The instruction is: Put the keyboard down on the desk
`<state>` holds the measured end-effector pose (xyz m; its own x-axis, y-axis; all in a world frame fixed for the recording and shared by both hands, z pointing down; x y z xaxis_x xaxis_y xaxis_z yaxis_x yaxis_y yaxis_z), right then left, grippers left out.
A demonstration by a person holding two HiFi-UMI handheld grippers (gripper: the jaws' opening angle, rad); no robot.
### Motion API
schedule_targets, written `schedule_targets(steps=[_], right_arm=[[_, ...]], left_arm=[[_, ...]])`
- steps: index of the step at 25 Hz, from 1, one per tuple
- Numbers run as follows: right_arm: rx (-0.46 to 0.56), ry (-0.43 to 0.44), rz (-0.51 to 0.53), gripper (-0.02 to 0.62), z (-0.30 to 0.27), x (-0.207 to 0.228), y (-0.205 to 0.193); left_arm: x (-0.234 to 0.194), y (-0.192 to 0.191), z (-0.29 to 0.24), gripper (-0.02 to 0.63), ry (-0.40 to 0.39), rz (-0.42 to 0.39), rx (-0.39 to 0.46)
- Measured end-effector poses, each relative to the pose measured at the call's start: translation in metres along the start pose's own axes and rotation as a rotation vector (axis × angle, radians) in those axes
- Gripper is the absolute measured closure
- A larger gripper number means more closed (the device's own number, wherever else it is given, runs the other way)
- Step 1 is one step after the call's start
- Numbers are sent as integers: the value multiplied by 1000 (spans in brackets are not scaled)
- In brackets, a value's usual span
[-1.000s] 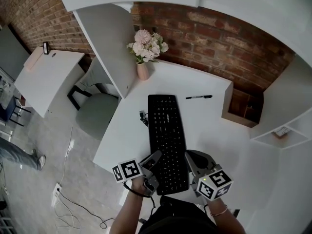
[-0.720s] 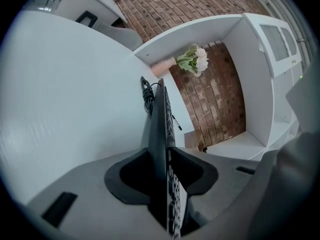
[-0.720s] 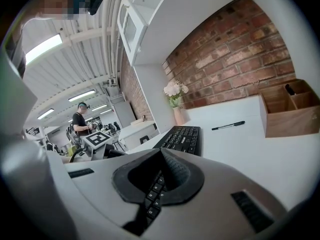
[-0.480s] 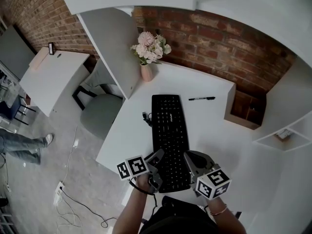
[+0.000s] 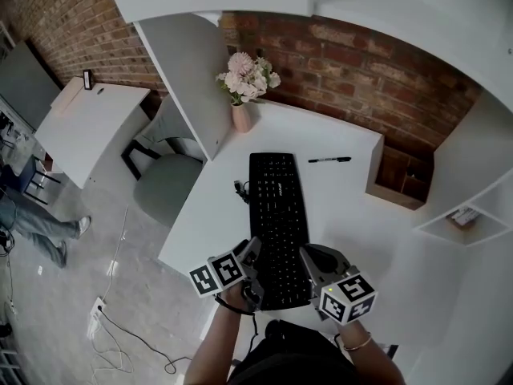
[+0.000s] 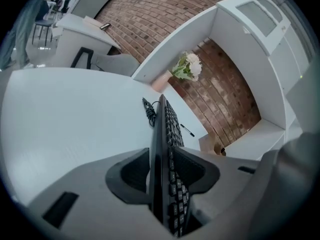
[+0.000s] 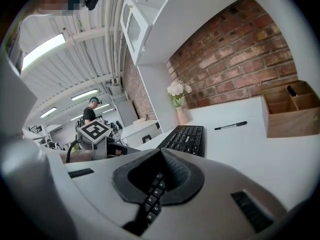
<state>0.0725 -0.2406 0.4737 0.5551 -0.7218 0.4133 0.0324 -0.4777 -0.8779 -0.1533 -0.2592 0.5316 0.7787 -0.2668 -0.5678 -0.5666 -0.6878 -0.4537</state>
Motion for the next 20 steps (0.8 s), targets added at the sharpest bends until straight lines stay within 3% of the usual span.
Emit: schedule_targets(steps=[8,14,20], right_arm=[[41,-29,27,591,11,-12,5],[69,-49,62,591,26,-28,9],[100,-48,90,591,43,-53,8]], left_arm=[[11,16,45,508,35,-167,164],[19,12,79,561,70,-310,246],[26,-3,118,597,50,-421,306]])
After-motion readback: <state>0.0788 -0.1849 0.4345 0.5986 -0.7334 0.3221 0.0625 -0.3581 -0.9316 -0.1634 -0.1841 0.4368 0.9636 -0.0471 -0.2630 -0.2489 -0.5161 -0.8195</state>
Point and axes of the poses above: the fingertips, and each gripper's own axes: z backward along the fingers, x to its right, y out of its top, the point moved 9 cm from there along z, backward along the fingers, and after that the axes turned 13 degrees about y, right-handed, at the moved point
